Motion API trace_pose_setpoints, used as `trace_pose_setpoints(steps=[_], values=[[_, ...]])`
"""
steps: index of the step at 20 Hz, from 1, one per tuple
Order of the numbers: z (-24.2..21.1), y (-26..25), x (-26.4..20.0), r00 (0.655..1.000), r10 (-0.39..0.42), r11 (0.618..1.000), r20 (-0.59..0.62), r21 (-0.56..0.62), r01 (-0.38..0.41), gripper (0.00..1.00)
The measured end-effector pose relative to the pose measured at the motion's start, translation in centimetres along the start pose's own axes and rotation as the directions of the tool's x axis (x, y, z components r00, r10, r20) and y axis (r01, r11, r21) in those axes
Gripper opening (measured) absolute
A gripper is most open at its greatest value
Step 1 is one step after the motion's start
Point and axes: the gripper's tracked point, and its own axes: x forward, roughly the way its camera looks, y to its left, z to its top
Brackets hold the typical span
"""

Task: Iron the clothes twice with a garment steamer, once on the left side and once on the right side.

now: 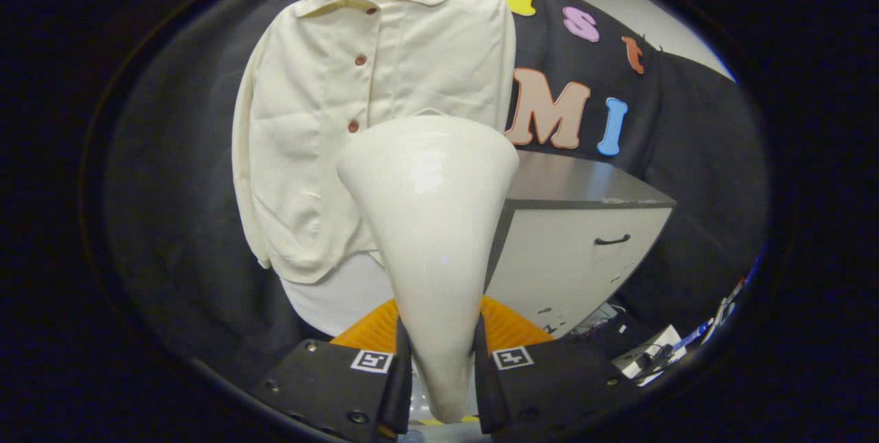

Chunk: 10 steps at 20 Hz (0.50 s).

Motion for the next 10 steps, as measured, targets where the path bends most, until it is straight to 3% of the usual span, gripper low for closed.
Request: trace_pose_setpoints(steps=[10], values=[[7.3,-3.0,-6.0,0.969,0.041,0.992,0.243,0.11,-0.069,0.38]])
